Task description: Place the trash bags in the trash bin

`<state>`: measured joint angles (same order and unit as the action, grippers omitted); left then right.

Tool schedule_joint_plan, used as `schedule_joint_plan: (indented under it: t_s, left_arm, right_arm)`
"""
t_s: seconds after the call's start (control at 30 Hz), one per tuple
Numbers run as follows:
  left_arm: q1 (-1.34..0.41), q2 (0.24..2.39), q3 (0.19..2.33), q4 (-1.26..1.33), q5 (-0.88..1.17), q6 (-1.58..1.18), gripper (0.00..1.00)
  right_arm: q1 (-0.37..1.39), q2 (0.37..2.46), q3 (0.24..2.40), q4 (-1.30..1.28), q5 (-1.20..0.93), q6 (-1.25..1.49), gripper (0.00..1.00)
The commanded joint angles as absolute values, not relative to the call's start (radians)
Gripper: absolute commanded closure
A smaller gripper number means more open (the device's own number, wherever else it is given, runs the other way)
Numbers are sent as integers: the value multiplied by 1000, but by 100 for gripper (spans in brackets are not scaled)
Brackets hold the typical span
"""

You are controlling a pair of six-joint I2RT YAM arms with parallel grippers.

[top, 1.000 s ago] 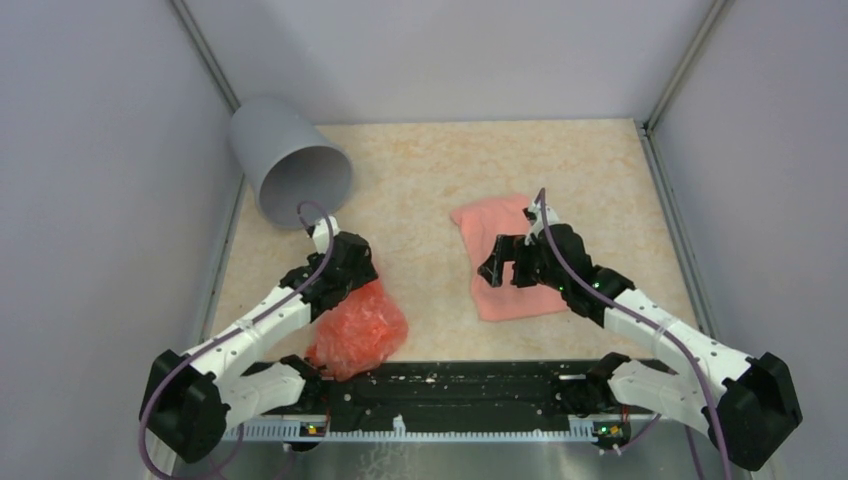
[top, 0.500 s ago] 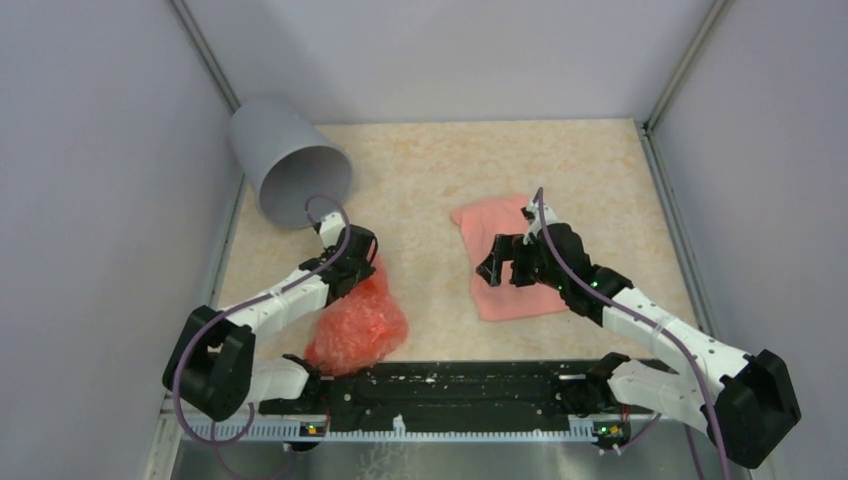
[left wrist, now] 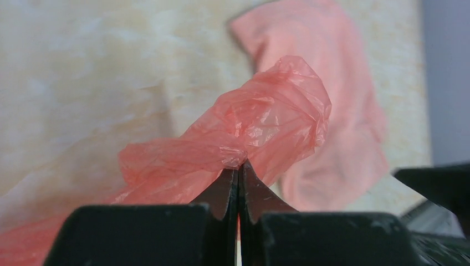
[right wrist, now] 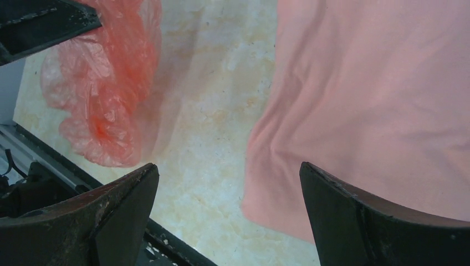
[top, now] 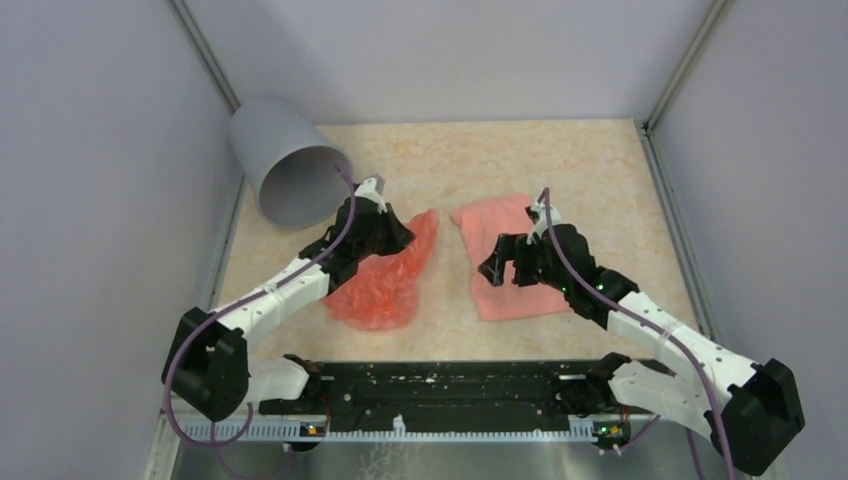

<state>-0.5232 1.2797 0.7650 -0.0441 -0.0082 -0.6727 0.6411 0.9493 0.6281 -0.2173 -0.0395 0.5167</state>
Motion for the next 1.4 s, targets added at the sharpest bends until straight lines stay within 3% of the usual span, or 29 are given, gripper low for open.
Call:
schedule_joint_plan:
  t_s: [0.0, 0.43, 0.77, 0.97, 1.07, 1.17, 1.37]
  left_arm:
    - [-548, 1225, 844, 84, 253, -634, 100]
    - [-563, 1206, 868, 89, 389, -651, 100]
    - [-588, 1254, 867, 94, 412, -640, 100]
    - [-594, 1235, 864, 48, 393, -606, 100]
    - [-593, 1199, 866, 8, 350, -579, 100]
    - [-591, 1169, 868, -21, 315, -566, 100]
    - [-591, 1150, 895, -18, 344, -559, 100]
  right_arm:
    - [647, 907, 697, -207, -59, 505, 1]
    - [653, 848, 788, -106, -204, 531, 6]
    - [769, 1073, 924, -136, -23, 530, 19]
    - [773, 1170, 967, -224, 167, 562, 48]
    - [770, 1161, 946, -261, 228, 565, 70]
    - [753, 1119, 906, -274, 249, 567, 98]
    - [714, 1031, 878, -278, 230, 557, 100]
